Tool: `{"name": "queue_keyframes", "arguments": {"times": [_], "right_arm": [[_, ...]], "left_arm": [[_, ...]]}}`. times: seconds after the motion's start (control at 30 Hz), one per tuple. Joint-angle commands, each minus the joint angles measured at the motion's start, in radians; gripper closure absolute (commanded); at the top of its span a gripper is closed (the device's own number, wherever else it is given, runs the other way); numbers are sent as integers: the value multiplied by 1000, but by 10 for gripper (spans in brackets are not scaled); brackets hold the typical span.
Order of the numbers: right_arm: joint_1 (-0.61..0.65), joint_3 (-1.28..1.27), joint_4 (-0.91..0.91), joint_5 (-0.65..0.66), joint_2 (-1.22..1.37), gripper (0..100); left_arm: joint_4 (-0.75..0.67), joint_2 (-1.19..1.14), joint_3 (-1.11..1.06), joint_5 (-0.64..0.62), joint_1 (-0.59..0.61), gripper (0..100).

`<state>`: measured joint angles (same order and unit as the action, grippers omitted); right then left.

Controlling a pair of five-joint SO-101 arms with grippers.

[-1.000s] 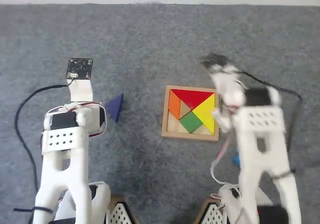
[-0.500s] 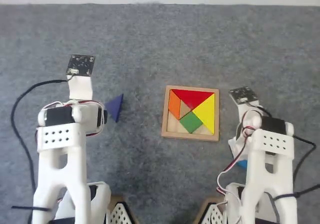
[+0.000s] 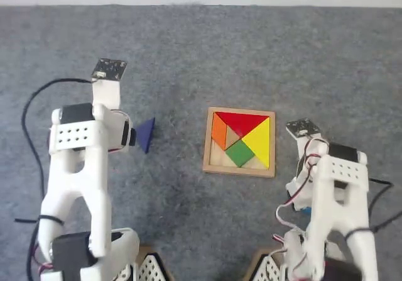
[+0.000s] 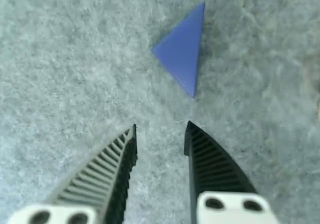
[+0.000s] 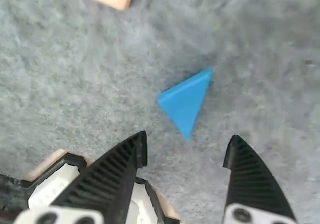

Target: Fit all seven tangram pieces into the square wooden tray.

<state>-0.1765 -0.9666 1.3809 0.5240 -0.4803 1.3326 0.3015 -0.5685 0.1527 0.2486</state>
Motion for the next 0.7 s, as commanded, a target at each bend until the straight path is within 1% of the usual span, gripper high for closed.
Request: {"name": "queue_keyframes", "arguments": {"times": [0.0,0.1,0.17,0.27,0.5,0.67], "right_arm": [[-2,46,-54,-14,120,742],[7,49,-110,-31,203,742],[8,60,-140,-100,239,742],[8,77,-143,-161,260,742],[28,81,-148,-236,266,745],[62,81,-162,-279,263,829]], "left_arm": [[44,5,79,-29,-2,844],[84,6,105,-29,-2,844],[89,6,110,-25,-2,844],[92,3,105,-25,-2,844],[92,3,104,-23,-2,844],[92,3,104,-23,0,844]]}}
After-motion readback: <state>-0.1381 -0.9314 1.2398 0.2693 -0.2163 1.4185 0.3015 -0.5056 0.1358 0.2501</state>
